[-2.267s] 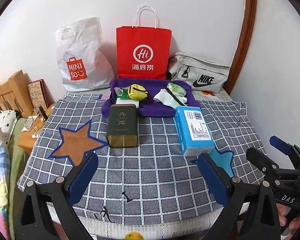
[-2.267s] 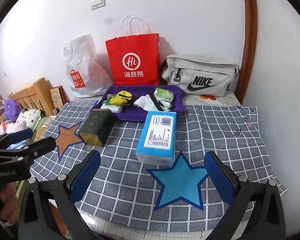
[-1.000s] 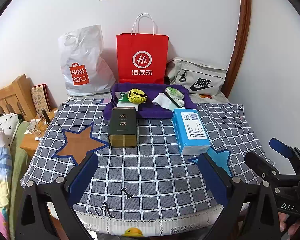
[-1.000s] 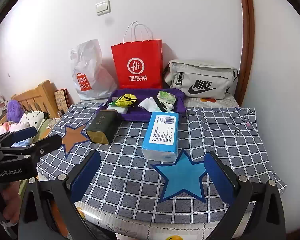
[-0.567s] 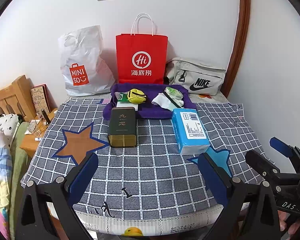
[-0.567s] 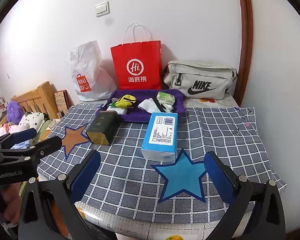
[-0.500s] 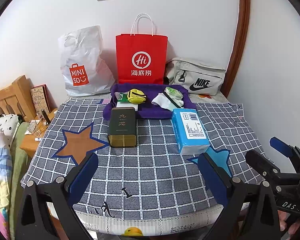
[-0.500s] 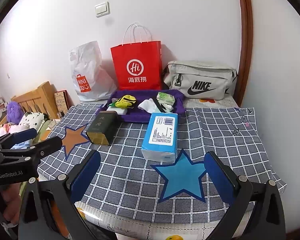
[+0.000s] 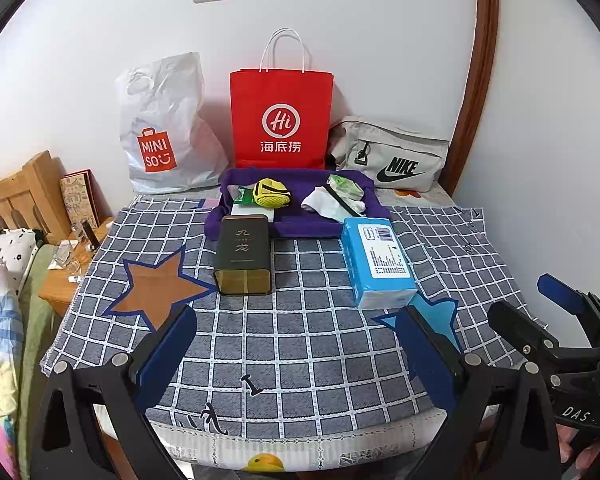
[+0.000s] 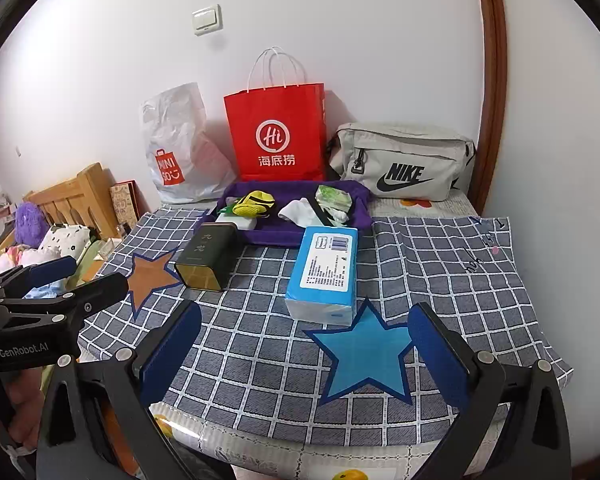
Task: Organize soft objects
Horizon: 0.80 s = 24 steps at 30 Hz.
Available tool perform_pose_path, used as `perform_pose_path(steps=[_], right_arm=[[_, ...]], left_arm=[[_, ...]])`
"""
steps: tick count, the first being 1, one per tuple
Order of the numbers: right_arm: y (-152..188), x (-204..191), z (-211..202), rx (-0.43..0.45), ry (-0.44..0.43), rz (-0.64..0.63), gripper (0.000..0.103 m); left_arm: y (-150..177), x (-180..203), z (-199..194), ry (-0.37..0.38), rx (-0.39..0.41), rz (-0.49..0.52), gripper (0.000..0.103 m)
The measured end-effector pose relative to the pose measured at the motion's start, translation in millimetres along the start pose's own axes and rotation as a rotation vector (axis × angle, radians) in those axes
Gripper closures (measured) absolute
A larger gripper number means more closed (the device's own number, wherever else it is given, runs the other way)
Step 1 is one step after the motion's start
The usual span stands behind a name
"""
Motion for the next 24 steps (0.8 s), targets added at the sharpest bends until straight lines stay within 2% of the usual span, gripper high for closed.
perform_pose_path(steps=[24], right_arm=[[-0.7,-3.1,-1.9,0.004,-0.001,-0.003,0.001]], left_arm=[[0.3,-0.9,-3.1,0.0,0.006,-0.004,0.002]])
Point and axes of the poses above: each gripper's, at about its wrist camera, not at the fingertips, and z roughly the way its jaws point, x to its right, y to its underside, the point moved 2 cm from there along z, roughly the way its jaws point, and after that the axes turned 3 degrees about -z, right-handed, at the moved point
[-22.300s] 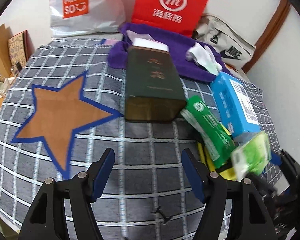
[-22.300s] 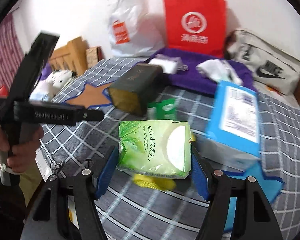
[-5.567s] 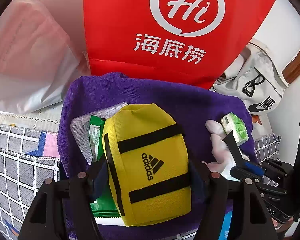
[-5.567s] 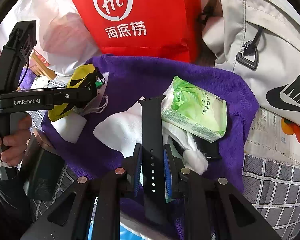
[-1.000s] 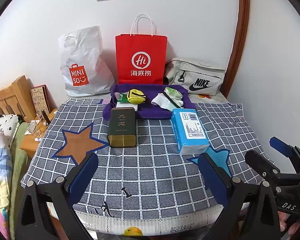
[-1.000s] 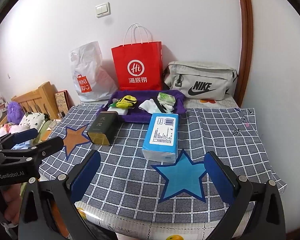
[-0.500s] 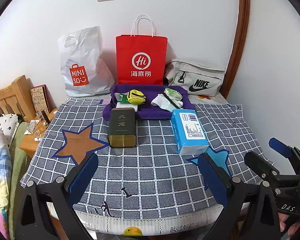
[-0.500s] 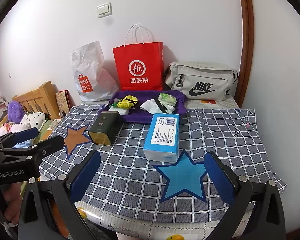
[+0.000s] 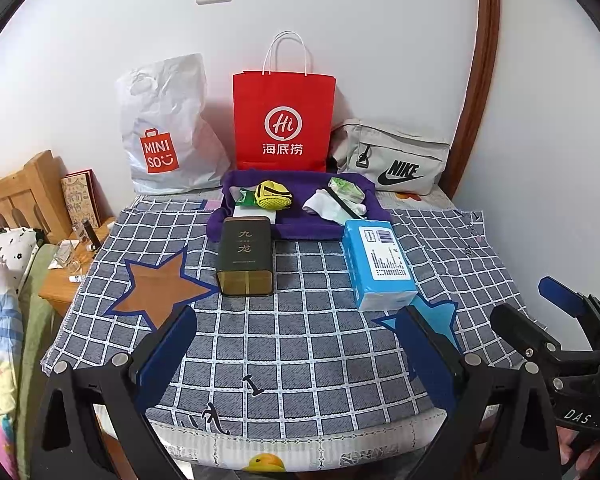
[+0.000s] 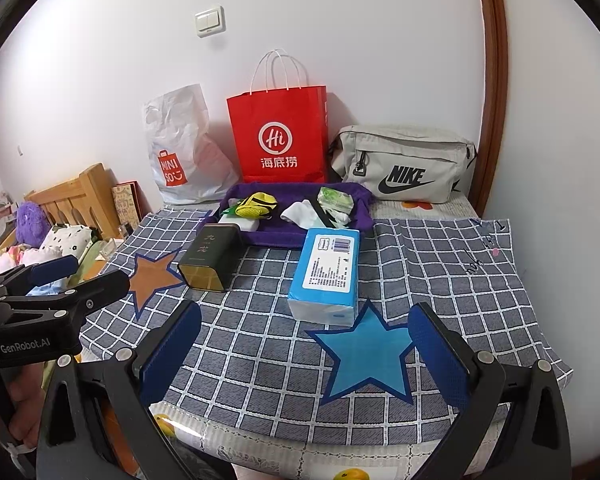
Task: Organize soft objects
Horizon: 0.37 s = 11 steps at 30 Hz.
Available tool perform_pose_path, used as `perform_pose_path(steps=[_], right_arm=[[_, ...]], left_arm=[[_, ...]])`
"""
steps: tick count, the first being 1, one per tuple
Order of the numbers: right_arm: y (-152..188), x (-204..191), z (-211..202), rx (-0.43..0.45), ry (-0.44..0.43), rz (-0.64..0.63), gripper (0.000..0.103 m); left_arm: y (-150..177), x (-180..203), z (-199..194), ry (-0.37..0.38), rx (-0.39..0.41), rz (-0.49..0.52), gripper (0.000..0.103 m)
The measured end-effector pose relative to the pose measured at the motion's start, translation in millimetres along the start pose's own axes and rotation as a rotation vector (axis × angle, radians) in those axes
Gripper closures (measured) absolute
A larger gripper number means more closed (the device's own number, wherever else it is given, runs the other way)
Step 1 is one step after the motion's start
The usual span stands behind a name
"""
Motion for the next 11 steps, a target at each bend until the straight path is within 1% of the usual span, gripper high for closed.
perform_pose_path(steps=[8,11], right_arm=[[0.0,-1.3,-2.4,0.0,-0.005,-0.002,0.001],[-0.8,-1.7,-3.0,0.003,-0.008,-0.006,0.001]], left_arm=[[-2.6,-0.4,-0.7,0.002,0.006,-0.003,0.002],[-5.6,-0.8,-4.3,0.022,0.036,-0.004,0.002]])
Point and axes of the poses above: each gripper's, at about its wrist camera, not at the fingertips, and z roughly the way its jaws point, x to its right, y to its underside, the point moved 2 cm from there along z, roughly the way its jaws point, and after that the axes turned 3 degrees about -z, right-handed, at the moved point
